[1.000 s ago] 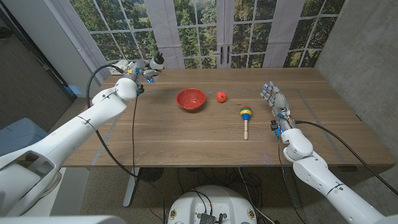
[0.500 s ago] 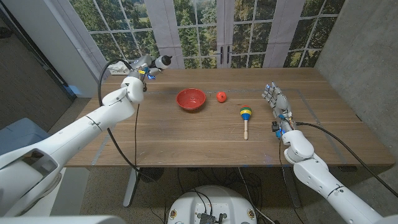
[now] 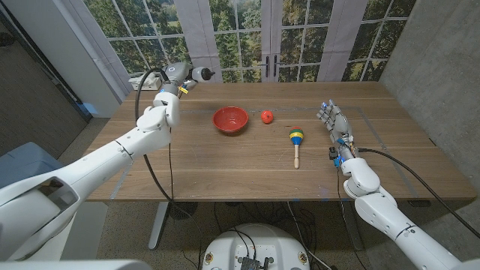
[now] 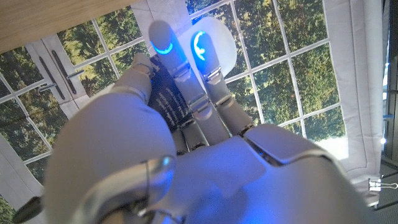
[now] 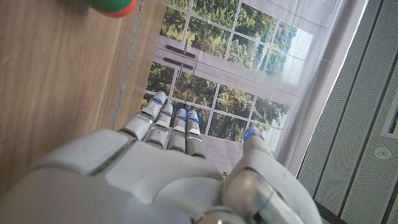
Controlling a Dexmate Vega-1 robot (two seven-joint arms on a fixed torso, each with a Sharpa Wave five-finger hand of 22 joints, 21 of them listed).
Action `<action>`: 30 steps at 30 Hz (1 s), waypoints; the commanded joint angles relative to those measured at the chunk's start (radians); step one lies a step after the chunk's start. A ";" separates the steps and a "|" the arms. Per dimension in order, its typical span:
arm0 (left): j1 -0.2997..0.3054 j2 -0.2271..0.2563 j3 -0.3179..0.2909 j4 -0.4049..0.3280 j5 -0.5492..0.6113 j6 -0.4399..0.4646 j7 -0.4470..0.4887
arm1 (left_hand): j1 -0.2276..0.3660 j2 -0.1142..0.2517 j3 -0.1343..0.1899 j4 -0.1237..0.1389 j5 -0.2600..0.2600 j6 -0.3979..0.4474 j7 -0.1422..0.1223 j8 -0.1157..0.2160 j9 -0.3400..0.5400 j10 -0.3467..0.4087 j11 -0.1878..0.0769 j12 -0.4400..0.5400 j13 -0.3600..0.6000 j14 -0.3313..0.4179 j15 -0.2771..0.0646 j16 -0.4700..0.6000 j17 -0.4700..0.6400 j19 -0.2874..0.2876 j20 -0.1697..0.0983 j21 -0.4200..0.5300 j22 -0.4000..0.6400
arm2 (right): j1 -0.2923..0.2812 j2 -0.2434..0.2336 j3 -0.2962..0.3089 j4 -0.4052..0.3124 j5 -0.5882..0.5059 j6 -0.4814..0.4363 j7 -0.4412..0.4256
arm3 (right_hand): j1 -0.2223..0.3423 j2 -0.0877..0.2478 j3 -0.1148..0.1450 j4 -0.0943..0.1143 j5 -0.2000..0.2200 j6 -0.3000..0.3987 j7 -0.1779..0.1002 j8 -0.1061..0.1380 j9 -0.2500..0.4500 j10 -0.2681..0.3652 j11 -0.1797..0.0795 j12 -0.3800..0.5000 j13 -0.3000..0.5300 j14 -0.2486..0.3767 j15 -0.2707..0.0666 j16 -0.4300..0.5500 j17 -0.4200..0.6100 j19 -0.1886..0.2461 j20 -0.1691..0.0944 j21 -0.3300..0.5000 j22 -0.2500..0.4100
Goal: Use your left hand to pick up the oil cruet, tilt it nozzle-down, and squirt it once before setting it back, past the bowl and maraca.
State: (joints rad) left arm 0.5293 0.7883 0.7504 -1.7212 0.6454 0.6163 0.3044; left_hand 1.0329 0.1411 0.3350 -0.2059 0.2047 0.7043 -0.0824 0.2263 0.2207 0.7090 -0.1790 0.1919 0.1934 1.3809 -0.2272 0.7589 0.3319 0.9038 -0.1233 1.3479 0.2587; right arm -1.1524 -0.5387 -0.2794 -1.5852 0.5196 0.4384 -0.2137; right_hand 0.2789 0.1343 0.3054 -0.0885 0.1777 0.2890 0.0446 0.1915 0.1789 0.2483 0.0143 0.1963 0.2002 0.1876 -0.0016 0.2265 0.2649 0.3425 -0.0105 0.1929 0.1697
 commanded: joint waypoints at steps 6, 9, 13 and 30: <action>-0.027 -0.027 0.096 0.038 0.356 0.083 -0.042 | -0.020 0.006 0.062 0.050 -0.004 -0.015 -0.017 -0.005 0.003 0.023 -0.035 -0.003 0.004 -0.002 -0.001 -0.005 0.001 -0.011 -0.086 0.011 -0.005 | 0.001 0.004 0.002 0.012 0.008 0.008 0.010 | -0.012 -0.001 0.002 -0.003 0.001 0.001 0.005 0.001 0.004 -0.001 0.004 0.002 0.001 0.004 0.002 0.008 0.001 0.003 0.003 0.003 0.003; -0.032 -0.034 0.105 0.052 0.409 0.086 -0.050 | -0.021 0.005 0.064 0.050 -0.005 -0.020 -0.023 -0.007 0.003 0.022 -0.036 -0.003 0.004 -0.003 -0.001 -0.005 0.001 -0.014 -0.086 0.013 -0.008 | 0.002 0.006 0.002 0.016 0.008 0.013 0.011 | -0.012 -0.001 0.002 -0.004 0.001 0.001 0.005 0.001 0.004 0.000 0.005 0.002 0.001 0.003 0.003 0.008 0.001 0.003 0.003 0.003 0.003; -0.041 -0.043 0.120 0.073 0.484 0.085 -0.062 | -0.023 0.003 0.066 0.049 -0.005 -0.028 -0.028 -0.010 0.003 0.020 -0.035 -0.003 0.004 -0.004 -0.001 -0.006 0.000 -0.015 -0.085 0.016 -0.010 | 0.005 0.009 0.001 0.021 0.009 0.015 0.013 | -0.013 -0.001 0.002 -0.004 0.001 0.001 0.005 0.001 0.004 0.000 0.005 0.003 0.001 0.003 0.003 0.008 0.001 0.002 0.003 0.003 0.003; -0.063 -0.043 0.135 0.106 0.691 0.019 -0.142 | -0.021 0.002 0.076 0.044 -0.005 -0.028 -0.039 -0.010 0.003 0.016 -0.037 -0.003 0.004 -0.007 -0.002 -0.008 0.000 -0.025 -0.087 0.022 -0.018 | 0.017 0.020 -0.005 0.045 0.022 0.024 0.028 | -0.016 -0.001 0.002 -0.006 0.001 0.001 0.005 0.001 0.004 0.000 0.006 0.002 0.001 0.004 0.002 0.009 0.000 0.003 0.003 0.003 0.003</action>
State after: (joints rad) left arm 0.4803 0.7409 0.8721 -1.6310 1.2048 0.6791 0.2152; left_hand 1.0064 0.1380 0.3637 -0.2041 0.1970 0.6733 -0.1130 0.2195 0.2206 0.7003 -0.1881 0.1878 0.1929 1.3788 -0.2292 0.7542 0.3294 0.8841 -0.1176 1.3649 0.2413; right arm -1.1428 -0.5255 -0.2807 -1.5550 0.5338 0.4552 -0.1964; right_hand 0.2583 0.1241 0.3066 -0.0897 0.1777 0.2890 0.0446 0.1915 0.1789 0.2482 0.0143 0.1963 0.2002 0.1876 -0.0017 0.2265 0.2650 0.3425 -0.0105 0.1929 0.1697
